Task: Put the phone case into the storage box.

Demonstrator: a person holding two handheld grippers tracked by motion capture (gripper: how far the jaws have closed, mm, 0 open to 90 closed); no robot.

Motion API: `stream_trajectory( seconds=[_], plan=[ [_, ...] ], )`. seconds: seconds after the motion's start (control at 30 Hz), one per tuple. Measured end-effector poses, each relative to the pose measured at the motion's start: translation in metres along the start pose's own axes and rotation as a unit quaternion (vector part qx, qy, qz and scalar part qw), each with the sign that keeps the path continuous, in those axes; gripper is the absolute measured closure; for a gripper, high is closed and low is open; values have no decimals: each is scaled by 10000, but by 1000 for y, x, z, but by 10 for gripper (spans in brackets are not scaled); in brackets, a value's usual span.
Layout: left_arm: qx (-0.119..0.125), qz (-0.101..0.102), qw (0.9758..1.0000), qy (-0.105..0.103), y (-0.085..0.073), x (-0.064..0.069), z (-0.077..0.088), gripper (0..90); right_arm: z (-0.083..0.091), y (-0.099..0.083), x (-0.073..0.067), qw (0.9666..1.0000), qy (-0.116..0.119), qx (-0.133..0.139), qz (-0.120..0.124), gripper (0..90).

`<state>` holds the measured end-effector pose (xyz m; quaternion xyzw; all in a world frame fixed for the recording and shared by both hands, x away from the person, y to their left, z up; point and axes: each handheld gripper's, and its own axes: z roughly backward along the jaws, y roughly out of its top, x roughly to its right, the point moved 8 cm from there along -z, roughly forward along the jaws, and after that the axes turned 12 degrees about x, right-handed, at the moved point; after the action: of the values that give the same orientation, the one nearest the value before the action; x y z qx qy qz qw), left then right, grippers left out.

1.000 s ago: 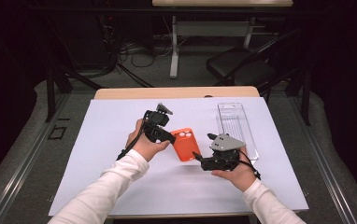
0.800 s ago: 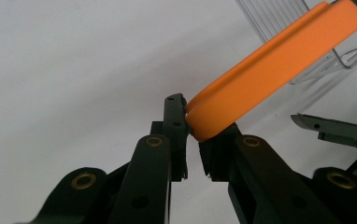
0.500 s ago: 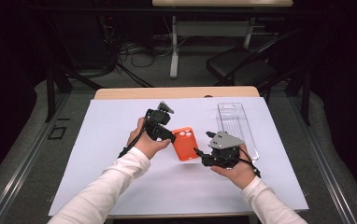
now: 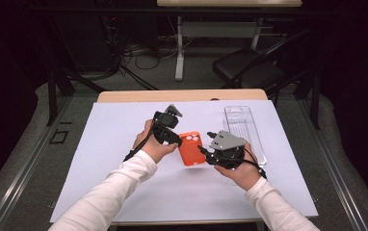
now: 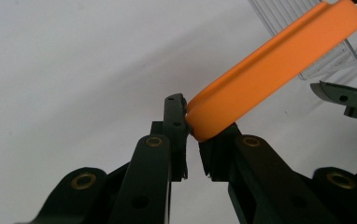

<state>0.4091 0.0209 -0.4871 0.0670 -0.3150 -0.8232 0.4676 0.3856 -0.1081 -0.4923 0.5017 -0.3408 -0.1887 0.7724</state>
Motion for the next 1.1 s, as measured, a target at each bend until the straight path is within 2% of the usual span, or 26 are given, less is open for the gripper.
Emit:
stream_trajectory(
  seconds=[0.07, 0.23, 0.3, 0.47, 0.77, 1.1],
  plan=[
    [-12, -3, 10000, 16, 0, 0, 0, 820, -1, 2, 0, 10000, 18, -30, 68, 522],
    [-47, -39, 10000, 60, 0, -1, -2, 821, -5, 4, 2, 10000, -2, -34, 46, 530],
    [-63, -36, 9999, 70, 0, -1, -3, 821, -6, 5, 2, 10000, -2, -14, 69, 567],
    [-86, -52, 9999, 90, 0, 0, -5, 821, -10, 5, 3, 9999, -66, -22, 157, 587],
    [-127, -106, 9998, 132, -1, 2, -8, 820, -14, 5, 1, 9997, -33, -52, 246, 672],
    [-143, -167, 9997, 142, -1, 7, -10, 821, -15, 7, 0, 9995, -91, -79, 287, 720]
  ],
)
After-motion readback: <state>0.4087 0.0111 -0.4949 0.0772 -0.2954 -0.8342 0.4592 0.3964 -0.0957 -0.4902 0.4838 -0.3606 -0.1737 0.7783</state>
